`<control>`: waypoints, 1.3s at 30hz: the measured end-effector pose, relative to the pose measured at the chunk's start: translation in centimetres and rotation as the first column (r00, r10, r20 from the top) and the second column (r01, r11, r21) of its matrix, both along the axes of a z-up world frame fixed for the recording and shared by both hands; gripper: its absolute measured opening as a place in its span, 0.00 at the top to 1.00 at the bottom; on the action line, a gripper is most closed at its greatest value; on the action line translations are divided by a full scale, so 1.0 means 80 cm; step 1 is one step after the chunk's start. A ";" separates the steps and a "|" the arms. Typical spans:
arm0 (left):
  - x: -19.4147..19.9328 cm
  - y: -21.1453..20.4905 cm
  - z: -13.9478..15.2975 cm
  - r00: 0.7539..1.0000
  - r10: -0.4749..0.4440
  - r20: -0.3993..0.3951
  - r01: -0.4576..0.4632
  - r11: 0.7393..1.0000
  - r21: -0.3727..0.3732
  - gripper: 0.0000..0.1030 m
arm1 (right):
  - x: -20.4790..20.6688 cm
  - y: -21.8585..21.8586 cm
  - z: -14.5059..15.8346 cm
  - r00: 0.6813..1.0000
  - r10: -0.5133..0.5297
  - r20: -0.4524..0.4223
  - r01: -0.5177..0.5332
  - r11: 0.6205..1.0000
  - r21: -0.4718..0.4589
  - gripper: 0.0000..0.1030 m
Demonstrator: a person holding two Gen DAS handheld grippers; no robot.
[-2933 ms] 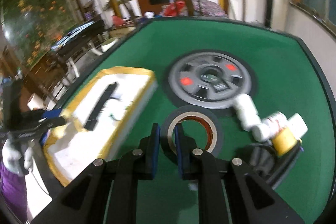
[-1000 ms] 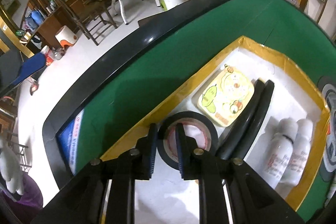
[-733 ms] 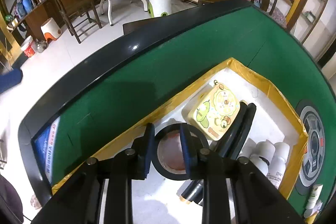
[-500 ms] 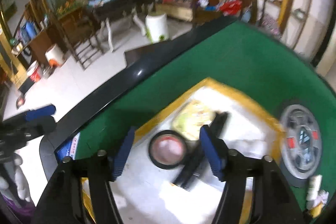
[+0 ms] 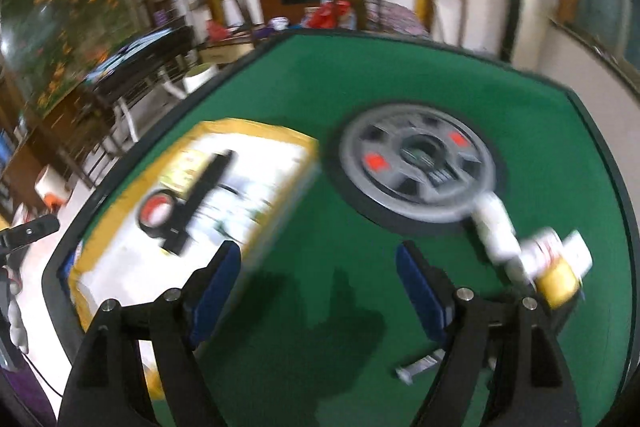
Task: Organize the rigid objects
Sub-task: 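Move the left gripper to a black marker on the table and grasp it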
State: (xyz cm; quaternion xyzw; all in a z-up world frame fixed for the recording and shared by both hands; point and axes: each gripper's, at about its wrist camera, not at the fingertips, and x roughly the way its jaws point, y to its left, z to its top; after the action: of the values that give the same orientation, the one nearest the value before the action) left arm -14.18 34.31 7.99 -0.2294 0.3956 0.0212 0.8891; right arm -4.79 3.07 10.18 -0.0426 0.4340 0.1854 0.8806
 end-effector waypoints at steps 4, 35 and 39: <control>0.007 -0.028 0.004 0.999 -0.034 -0.008 0.034 0.999 0.016 0.31 | -0.012 -0.068 -0.011 0.995 -0.097 -0.014 0.097 0.994 0.042 0.23; 0.113 -0.403 -0.038 0.839 -0.505 -0.206 0.542 0.810 0.222 0.31 | -0.017 -0.302 -0.036 0.884 -0.461 0.078 0.431 0.868 0.246 0.23; 0.140 -0.450 -0.057 0.810 -0.550 -0.203 0.585 0.735 0.343 0.31 | -0.021 -0.309 -0.035 0.869 -0.485 0.102 0.452 0.860 0.236 0.23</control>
State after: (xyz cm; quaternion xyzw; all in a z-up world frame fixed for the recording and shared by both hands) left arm -2.94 -1.69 3.43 0.0847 0.4728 -0.1629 0.8618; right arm -6.49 -21.61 7.41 0.1405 0.3387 0.0047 0.9303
